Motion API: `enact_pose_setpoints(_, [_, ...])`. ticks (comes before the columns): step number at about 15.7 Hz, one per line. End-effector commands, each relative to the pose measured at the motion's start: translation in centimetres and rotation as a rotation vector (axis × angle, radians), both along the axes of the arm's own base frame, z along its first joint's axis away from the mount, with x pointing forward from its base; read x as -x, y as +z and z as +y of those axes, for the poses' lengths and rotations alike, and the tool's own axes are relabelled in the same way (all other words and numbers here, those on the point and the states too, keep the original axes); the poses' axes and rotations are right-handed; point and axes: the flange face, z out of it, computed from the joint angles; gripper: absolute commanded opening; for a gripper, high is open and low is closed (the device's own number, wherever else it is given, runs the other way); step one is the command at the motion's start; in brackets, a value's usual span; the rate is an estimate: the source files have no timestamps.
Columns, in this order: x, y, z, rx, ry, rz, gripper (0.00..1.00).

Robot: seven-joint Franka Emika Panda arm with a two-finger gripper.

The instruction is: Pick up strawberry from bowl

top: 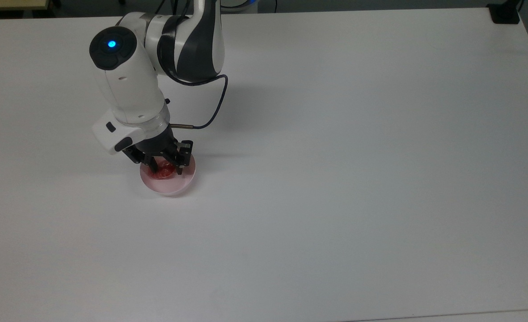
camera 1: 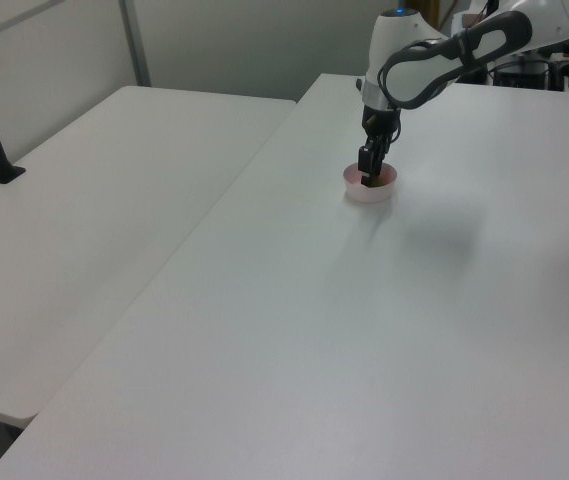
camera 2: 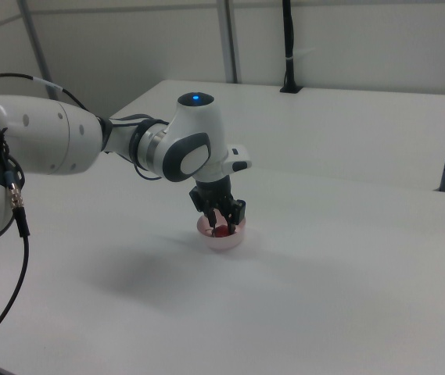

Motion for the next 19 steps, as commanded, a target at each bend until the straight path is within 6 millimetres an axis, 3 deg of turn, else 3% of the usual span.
enact_pose_setpoints(1, [0.5, -1.9, 0.7, -0.001, 0.035, 0.038, 0.57])
enact_pose_setpoints(6, [0.5, -2.2, 1.0, 0.020, 0.057, 0.048, 0.52])
enact_pose_setpoints(11, [0.4, -0.9, 0.8, 0.019, 0.047, 0.031, 0.48])
enact_pose_setpoints(12, [0.3, -0.4, 0.5, 0.020, 0.045, 0.025, 0.56])
enact_pose_setpoints(13, [0.3, 0.5, 0.4, 0.019, 0.039, 0.012, 0.86])
enact_pose_setpoints(14, [0.3, 0.8, 0.4, 0.019, 0.039, 0.009, 1.00])
enact_pose_setpoints(19, [0.3, 2.2, 0.7, 0.021, 0.044, -0.001, 1.00])
